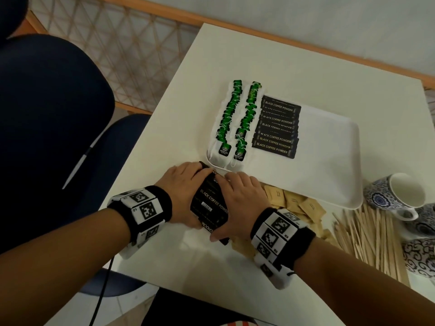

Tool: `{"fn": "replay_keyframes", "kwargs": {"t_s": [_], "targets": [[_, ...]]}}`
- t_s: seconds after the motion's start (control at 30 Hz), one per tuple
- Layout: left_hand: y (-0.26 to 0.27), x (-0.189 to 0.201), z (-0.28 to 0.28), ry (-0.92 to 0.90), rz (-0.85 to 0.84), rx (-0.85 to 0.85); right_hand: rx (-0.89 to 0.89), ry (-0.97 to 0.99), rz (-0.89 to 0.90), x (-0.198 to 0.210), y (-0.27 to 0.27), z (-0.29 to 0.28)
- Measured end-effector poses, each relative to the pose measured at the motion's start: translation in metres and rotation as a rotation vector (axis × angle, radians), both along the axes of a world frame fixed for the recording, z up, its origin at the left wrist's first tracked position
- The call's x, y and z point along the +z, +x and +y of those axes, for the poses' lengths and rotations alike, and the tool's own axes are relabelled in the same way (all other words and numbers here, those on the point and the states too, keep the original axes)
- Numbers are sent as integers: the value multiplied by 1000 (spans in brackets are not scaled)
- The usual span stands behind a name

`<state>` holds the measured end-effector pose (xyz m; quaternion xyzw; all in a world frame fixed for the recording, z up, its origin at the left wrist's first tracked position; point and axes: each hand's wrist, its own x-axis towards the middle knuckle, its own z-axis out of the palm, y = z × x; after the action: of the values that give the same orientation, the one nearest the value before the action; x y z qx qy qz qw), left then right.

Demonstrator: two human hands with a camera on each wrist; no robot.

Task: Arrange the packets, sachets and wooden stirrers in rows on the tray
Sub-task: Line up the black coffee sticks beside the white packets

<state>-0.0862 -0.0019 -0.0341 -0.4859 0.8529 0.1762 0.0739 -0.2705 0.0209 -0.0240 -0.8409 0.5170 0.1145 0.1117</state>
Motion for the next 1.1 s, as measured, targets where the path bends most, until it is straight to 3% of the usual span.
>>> {"fn": "replay_keyframes", "kwargs": {"t_s": [0.2,0.37,0.67,0.87,1.1], "targets": [[-6,2,-7,34,-12,5,9,31,-16,1,11,0],[-13,7,-14,138,-46,102,-96,137,-112,5,22,-7],[-18,13,-16,185,-129,68,-145,163,-103,6,35,-12],[-10,29,-23,239,46,154,-185,257,-205,18,23,-24],[-7,64,-50,182,334,217,-330,302,-474,44,0,-45]]}}
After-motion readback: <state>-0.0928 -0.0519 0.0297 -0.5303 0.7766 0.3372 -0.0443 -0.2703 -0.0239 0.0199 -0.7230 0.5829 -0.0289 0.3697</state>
